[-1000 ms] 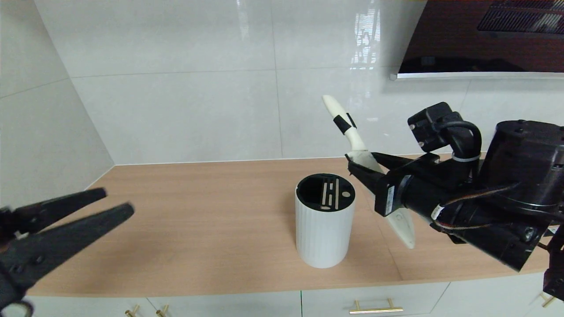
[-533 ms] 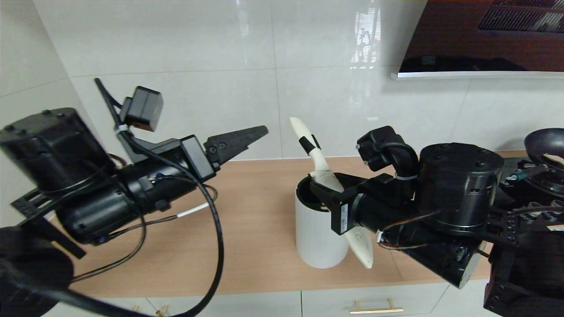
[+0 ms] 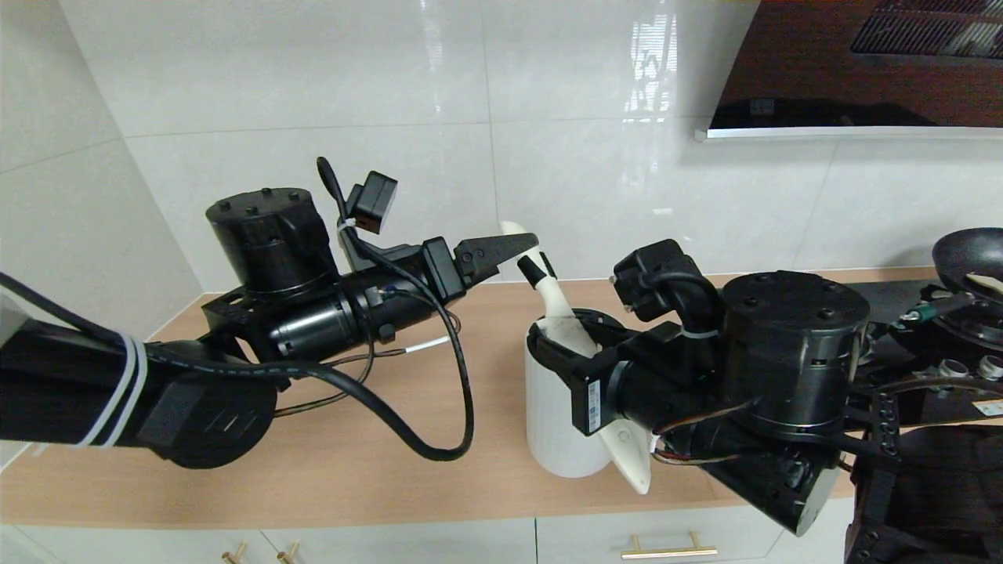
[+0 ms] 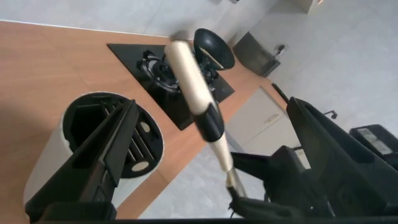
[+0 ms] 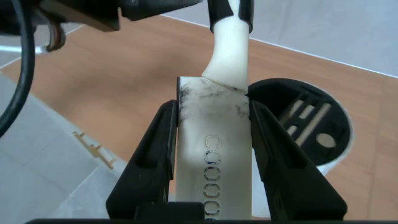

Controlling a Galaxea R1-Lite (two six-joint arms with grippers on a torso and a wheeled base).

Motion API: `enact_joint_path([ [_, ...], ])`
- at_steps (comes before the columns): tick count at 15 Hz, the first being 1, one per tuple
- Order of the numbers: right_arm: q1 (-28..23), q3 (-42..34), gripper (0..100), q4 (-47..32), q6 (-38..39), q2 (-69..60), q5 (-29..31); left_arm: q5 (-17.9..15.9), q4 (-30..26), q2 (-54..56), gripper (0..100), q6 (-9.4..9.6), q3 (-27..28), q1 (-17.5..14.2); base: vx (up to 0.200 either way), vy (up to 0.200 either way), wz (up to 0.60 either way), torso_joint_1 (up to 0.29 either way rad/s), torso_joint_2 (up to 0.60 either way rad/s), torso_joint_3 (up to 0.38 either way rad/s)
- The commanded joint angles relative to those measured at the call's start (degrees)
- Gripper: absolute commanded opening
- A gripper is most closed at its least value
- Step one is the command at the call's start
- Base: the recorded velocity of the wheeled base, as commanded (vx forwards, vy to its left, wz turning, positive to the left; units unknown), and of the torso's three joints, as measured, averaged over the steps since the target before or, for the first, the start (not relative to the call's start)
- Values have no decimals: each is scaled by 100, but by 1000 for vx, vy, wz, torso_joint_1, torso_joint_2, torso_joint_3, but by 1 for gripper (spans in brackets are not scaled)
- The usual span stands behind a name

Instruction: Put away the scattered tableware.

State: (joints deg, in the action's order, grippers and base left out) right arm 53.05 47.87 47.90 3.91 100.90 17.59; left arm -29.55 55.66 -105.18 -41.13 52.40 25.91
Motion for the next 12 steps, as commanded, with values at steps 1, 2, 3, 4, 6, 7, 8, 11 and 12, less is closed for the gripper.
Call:
enact_joint_path([
  [1, -6, 3, 0, 0, 4, -18, -1, 46, 15, -275, 100, 9, 183, 81, 0, 0, 0, 0, 0, 0],
  [2, 3, 3, 0, 0, 4, -9, -1, 63, 15, -301, 100, 9, 183, 134, 0, 0, 0, 0, 0, 0],
  [3, 12, 3, 0, 0, 4, 8, -1, 99, 15, -372, 100, 9, 183, 240, 0, 0, 0, 0, 0, 0],
  [4, 38, -6, 0, 0, 4, 17, -1, 178, 15, -442, 100, 35, 218, 275, 0, 0, 0, 0, 0, 0],
  [6, 100, -15, 0, 0, 4, 44, -1, 257, 15, -477, 100, 228, 271, 310, 0, 0, 0, 0, 0, 0],
  [7, 100, -15, 0, 0, 4, 123, -1, 309, 15, -442, 100, 237, 280, 363, 0, 0, 0, 0, 0, 0],
  [8, 100, -15, 0, 0, 4, 175, -1, 327, 15, -398, 100, 246, 271, 389, 0, 0, 0, 0, 0, 0],
  [11, 100, -15, 0, 0, 13, 184, 7, 318, 15, -398, 100, 255, 280, 407, 0, 0, 0, 0, 0, 0],
  [12, 100, -15, 0, 0, 13, 184, 7, 318, 15, -398, 100, 255, 280, 415, 0, 0, 0, 0, 0, 0],
])
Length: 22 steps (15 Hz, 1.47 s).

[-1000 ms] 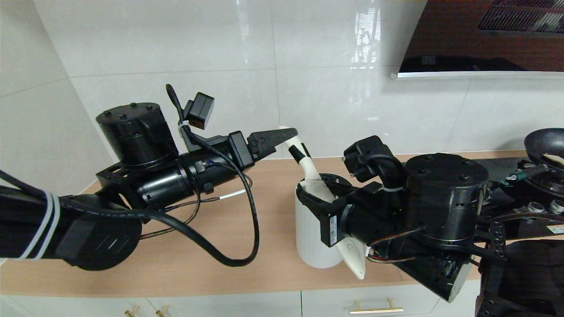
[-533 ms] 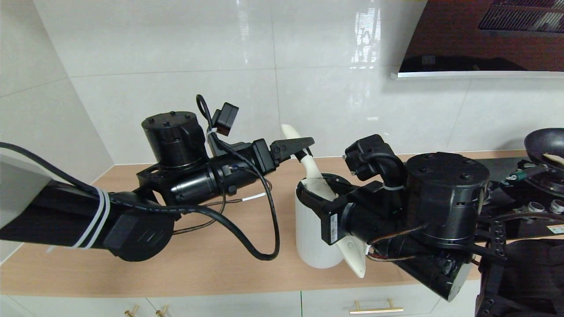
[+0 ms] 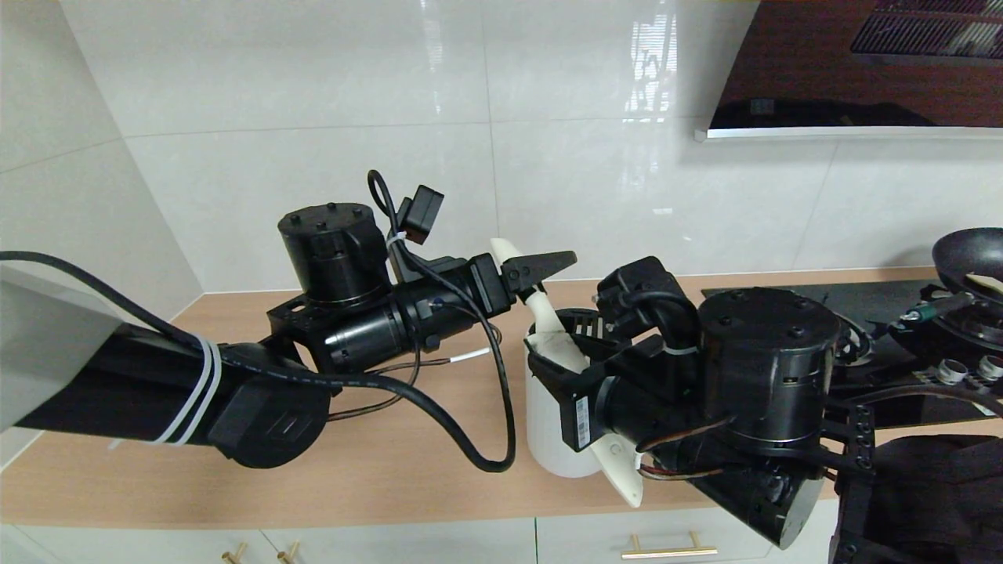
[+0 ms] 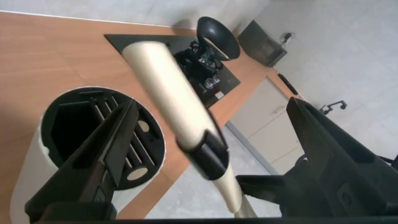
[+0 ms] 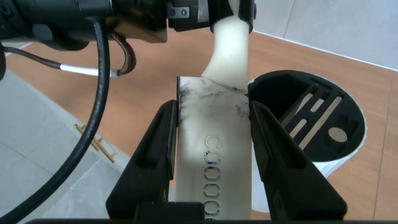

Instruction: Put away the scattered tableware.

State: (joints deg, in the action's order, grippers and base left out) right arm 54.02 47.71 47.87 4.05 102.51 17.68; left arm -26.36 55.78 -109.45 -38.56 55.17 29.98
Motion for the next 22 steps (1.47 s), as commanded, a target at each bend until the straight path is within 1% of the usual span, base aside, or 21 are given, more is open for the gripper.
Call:
enact_joint_path([
  [1, 4, 1, 0, 3, 0, 6, -1, -1, 3, 29, 100, -3, 2, 17, 0, 0, 0, 0, 0, 0],
  [7, 4, 1, 0, 3, 96, -47, -1, -1, 3, -33, 100, -3, 2, 43, 0, 0, 0, 0, 0, 0],
  [8, 4, 1, 0, 3, 96, -38, -1, -1, 3, -33, 0, -3, 11, 43, 0, 0, 0, 0, 0, 0],
  [20, 4, -8, 0, 3, 96, -38, 8, -1, 3, 11, 0, -38, 20, 43, 0, 0, 0, 0, 0, 0],
  [21, 4, -8, 100, 3, 96, -47, 8, -1, 3, 29, 0, -38, 20, 43, 0, 0, 0, 0, 0, 0],
  [22, 4, -17, 100, 3, 105, -65, 8, 8, 3, 55, 0, -38, 20, 43, 0, 0, 0, 0, 0, 0],
])
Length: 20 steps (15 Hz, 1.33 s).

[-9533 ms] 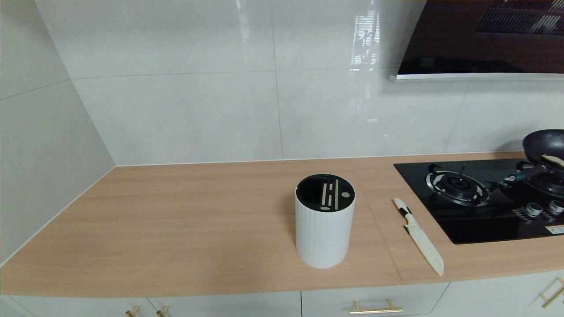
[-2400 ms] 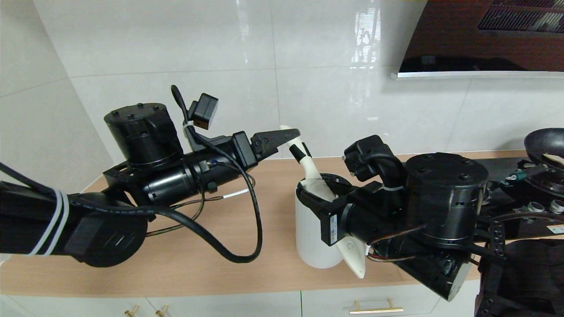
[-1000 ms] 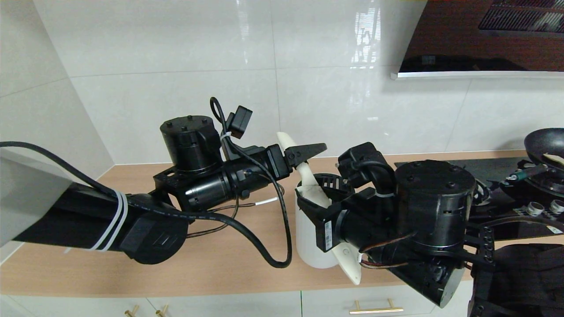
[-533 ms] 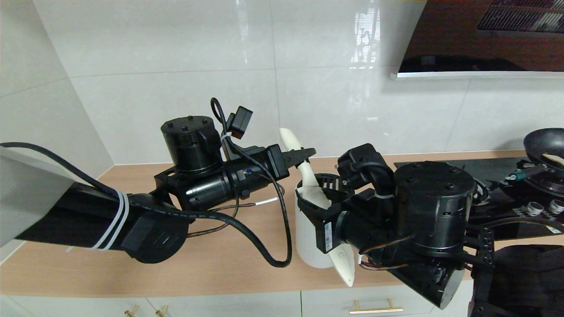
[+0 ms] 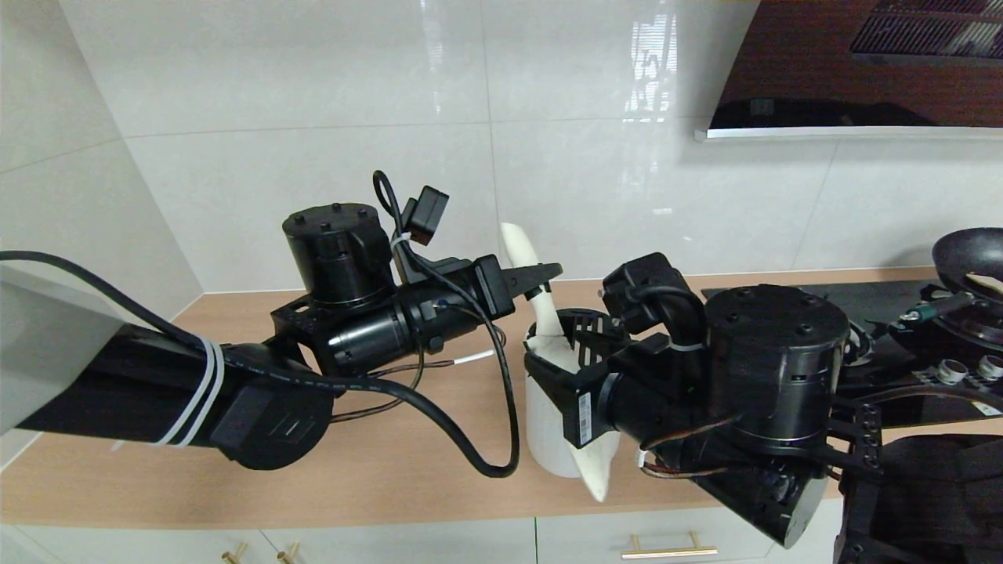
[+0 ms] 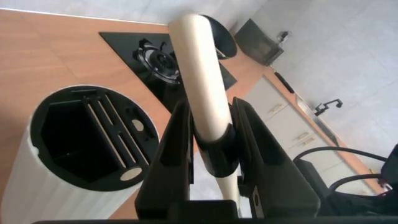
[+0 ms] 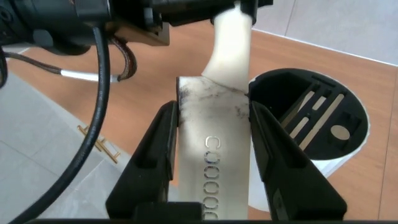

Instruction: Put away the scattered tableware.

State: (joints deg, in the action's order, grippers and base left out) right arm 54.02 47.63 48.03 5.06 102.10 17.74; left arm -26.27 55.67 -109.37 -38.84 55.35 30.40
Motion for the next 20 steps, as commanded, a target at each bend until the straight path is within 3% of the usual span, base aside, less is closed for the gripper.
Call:
enact_joint_path([
  [1, 4, -34, 100, -13, -5, -76, 2, -1, 14, 100, 0, -10, 3, -8, 0, 0, 0, 0, 0, 0],
  [5, -146, -105, 100, -13, -14, -621, 90, 61, 14, 478, 0, -1, -6, -114, 0, 0, 0, 0, 0, 0],
  [7, -506, -166, 100, -39, -23, -1131, 54, 87, 5, 830, 0, 26, 82, -333, 0, 0, 0, 0, 0, 0],
  [10, -1016, -324, 100, -57, -49, -1385, -16, 78, -30, 760, 0, 122, 917, -852, 0, 0, 0, 0, 0, 0],
  [12, -1271, -333, 100, -57, -49, -1271, -42, 96, -13, 663, 0, 421, 864, -861, 0, 0, 0, 0, 0, 0],
  [14, -1332, -333, 100, -57, -93, -1166, -33, 140, 110, 698, 0, 1001, 591, -861, 0, 0, 0, 0, 0, 0],
  [16, -1332, -342, 100, -57, -119, -1148, -33, 324, 400, 672, 0, 1309, 609, -852, 0, 0, 0, 0, 0, 0],
  [20, -1332, -333, 100, -57, -119, -1025, -25, 289, 840, 540, 0, 1441, 890, -685, 0, 0, 0, 0, 0, 0],
])
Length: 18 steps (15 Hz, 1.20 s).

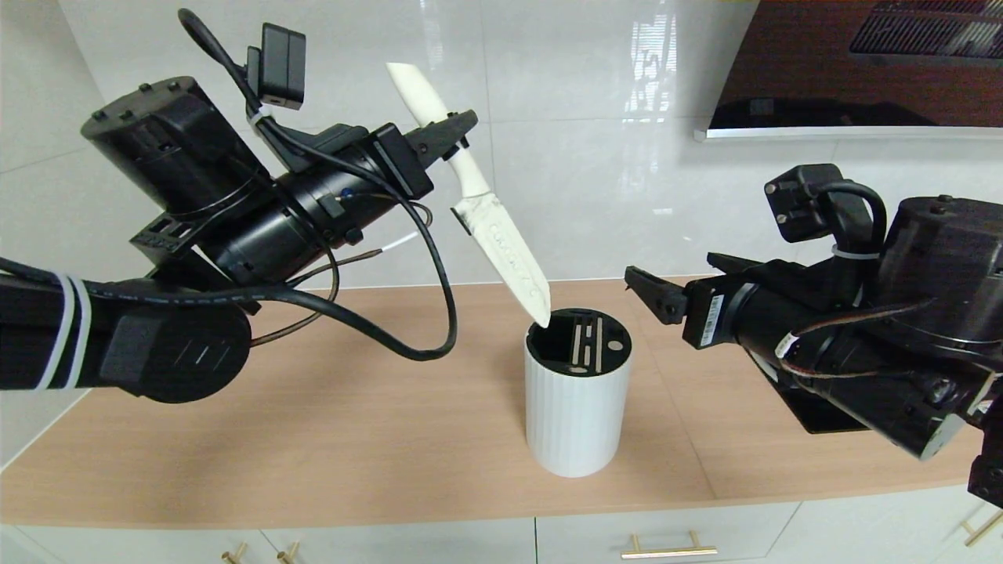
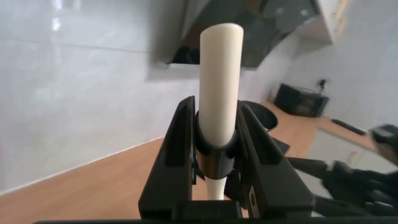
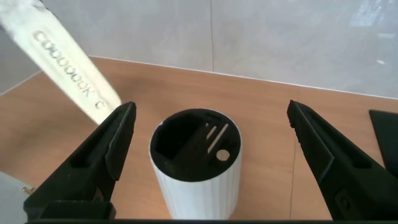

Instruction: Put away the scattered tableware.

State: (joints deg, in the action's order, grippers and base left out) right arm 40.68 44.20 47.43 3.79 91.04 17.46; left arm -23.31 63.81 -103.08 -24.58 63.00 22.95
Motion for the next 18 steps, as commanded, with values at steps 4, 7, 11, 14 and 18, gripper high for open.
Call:
enact_joint_path([
  [4, 1, 9, 100, 3, 8, 125, 3, -148, 572, -942, 0, 1201, 634, 51, 0, 0, 0, 0, 0, 0],
  [7, 1, 18, 100, 3, 8, 125, 3, -156, 519, -1065, 0, 1227, 696, 122, 0, 0, 0, 0, 0, 0],
  [11, 1, 9, 100, 3, 8, 142, 12, -174, 396, -1056, 0, 1280, 661, 262, 0, 0, 0, 0, 0, 0],
  [14, 1, 1, 100, 3, 8, 169, 21, -174, 185, -1117, 0, 1614, 573, 368, 0, 0, 0, 0, 0, 0],
  [18, 1, 1, 100, 3, 8, 204, 30, -174, 106, -1346, 0, 1834, 538, 508, 0, 0, 0, 0, 0, 0],
])
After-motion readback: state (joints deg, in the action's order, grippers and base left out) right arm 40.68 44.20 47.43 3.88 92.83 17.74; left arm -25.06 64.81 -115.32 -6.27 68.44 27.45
